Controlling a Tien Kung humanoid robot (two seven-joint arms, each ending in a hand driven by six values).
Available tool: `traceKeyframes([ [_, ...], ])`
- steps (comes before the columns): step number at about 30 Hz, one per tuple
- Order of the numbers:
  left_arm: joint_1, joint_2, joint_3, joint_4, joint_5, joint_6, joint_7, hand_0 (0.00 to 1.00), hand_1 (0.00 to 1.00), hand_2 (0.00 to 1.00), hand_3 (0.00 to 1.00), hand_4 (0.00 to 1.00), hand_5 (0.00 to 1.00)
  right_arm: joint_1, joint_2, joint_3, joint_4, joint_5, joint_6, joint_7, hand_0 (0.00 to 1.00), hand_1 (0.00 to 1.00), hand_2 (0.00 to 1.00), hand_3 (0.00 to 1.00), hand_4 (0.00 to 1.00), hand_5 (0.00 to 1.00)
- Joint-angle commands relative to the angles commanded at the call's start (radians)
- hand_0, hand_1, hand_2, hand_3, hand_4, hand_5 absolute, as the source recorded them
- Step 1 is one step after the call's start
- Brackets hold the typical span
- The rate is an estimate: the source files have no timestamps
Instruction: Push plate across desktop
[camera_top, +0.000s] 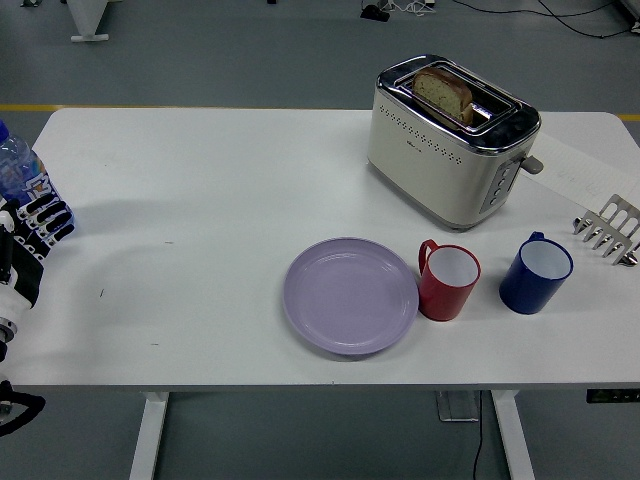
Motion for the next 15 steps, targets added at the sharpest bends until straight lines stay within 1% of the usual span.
traceKeyframes([
  [4,-0.001,0.014,0.027,-0.002,-0.015,0.028,-0.042,0.76,0.753,0.735,0.677,0.53,0.998,-0.003,0.0,0.001,0.001,-0.001,-0.002,-0.001,0.551,0.451,0.593,0.583,0.304,0.48],
  [6,0.0,0.017,0.038,-0.002,-0.019,0.035,-0.051,0.763,0.759,0.738,0.676,0.53,0.998,-0.004,0.0,0.003,0.001,-0.003,-0.003,-0.002,0.551,0.451,0.593,0.583,0.304,0.48],
  [8,0.002,0.025,0.066,-0.003,-0.026,0.049,-0.065,0.763,0.759,0.738,0.676,0.53,0.998,-0.007,0.001,0.007,0.002,-0.007,-0.005,-0.004,0.551,0.451,0.593,0.583,0.304,0.48],
  [9,0.002,0.027,0.07,-0.003,-0.026,0.05,-0.067,0.763,0.759,0.738,0.676,0.53,0.998,-0.008,0.001,0.007,0.002,-0.007,-0.005,-0.004,0.551,0.451,0.593,0.583,0.304,0.48],
  [12,-0.004,0.039,0.12,0.002,-0.029,0.057,-0.074,0.765,0.759,0.741,0.676,0.531,0.998,-0.011,0.002,0.011,0.003,-0.018,-0.006,-0.008,0.551,0.451,0.593,0.583,0.303,0.482],
  [15,-0.018,0.045,0.167,0.008,-0.033,0.063,-0.079,0.765,0.759,0.741,0.676,0.531,0.998,-0.014,0.003,0.014,0.004,-0.022,-0.008,-0.01,0.551,0.451,0.593,0.583,0.303,0.482],
])
